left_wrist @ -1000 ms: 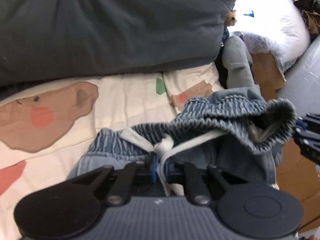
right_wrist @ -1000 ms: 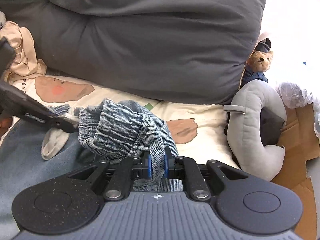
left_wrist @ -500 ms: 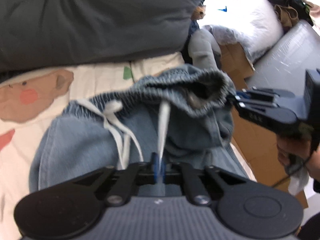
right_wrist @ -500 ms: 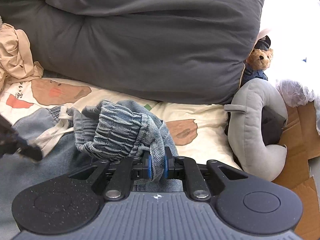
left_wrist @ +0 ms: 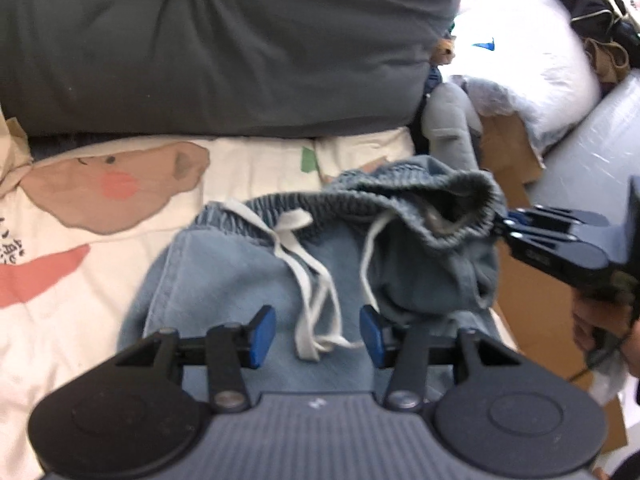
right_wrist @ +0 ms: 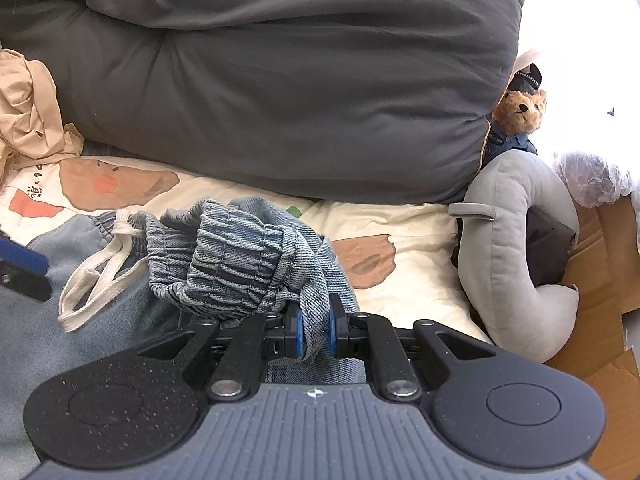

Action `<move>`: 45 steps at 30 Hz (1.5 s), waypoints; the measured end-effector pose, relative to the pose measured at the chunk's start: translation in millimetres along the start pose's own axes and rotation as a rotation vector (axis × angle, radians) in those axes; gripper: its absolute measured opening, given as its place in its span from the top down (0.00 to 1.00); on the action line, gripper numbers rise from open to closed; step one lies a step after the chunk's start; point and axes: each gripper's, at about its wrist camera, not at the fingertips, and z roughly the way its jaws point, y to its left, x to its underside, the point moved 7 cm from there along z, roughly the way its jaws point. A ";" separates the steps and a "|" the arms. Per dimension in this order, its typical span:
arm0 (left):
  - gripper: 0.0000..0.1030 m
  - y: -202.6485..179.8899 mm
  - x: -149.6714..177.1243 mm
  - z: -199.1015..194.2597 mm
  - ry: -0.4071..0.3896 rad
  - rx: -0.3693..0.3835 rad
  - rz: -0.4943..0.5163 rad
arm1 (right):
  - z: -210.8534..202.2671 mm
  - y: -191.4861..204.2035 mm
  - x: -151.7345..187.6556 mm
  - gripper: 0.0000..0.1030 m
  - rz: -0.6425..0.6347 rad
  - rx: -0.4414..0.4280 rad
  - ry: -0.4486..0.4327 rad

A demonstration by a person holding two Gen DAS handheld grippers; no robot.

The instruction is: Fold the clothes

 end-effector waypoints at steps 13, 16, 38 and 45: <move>0.98 -5.1 4.4 25.0 0.018 -0.014 0.016 | -1.9 5.7 4.2 0.90 -0.017 -0.010 0.004; 0.98 -18.1 11.1 16.2 0.027 0.027 0.023 | -1.8 4.4 4.5 0.90 -0.009 -0.013 0.003; 0.56 47.1 -16.7 -28.2 -0.050 -0.123 -0.034 | 4.2 -13.2 15.3 0.91 -0.041 0.040 0.021; 0.57 89.5 -35.4 -8.9 -0.061 -0.195 -0.110 | 6.1 -34.0 27.9 0.91 0.002 0.089 0.062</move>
